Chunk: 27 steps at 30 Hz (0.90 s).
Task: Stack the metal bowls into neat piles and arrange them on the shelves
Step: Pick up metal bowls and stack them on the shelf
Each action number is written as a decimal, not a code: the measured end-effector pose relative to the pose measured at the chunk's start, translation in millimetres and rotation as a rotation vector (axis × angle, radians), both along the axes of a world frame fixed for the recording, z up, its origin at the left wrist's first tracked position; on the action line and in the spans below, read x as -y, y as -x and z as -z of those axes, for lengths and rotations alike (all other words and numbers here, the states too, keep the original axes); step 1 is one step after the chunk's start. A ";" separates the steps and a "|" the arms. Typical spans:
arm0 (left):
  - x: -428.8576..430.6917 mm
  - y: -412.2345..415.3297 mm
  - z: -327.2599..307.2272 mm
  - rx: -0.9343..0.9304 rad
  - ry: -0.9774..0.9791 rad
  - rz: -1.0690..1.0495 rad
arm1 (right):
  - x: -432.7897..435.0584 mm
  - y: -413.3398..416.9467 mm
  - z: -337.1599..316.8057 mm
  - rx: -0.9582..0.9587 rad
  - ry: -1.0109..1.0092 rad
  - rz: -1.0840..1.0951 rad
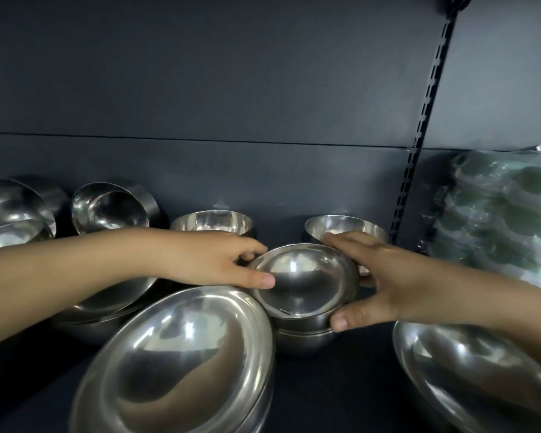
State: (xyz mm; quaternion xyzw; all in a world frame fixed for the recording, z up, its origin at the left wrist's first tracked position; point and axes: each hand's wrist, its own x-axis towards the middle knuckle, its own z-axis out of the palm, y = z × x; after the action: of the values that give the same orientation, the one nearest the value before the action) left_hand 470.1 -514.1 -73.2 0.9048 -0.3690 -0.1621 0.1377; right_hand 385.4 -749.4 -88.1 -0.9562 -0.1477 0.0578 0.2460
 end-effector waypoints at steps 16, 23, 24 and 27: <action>2.9 -10.9 20.4 -0.168 0.234 -0.012 | -18.5 14.1 -7.2 -0.067 -0.216 0.051; 3.7 -1.6 -7.4 -0.157 0.462 -0.073 | -25.6 25.1 -27.8 0.085 -0.264 0.186; 2.3 -0.8 -12.7 -0.152 0.478 -0.077 | -27.7 29.2 -31.3 0.106 -0.282 0.212; -1.9 5.2 -26.1 -0.121 0.540 -0.040 | -34.7 40.9 -36.6 0.176 -0.425 0.271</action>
State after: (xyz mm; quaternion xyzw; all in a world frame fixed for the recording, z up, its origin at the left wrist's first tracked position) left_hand 464.9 -512.2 -47.2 0.8310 -0.3722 -0.1088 0.3989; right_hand 344.6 -714.6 -51.5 -0.8954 -0.0482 -0.0915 0.4331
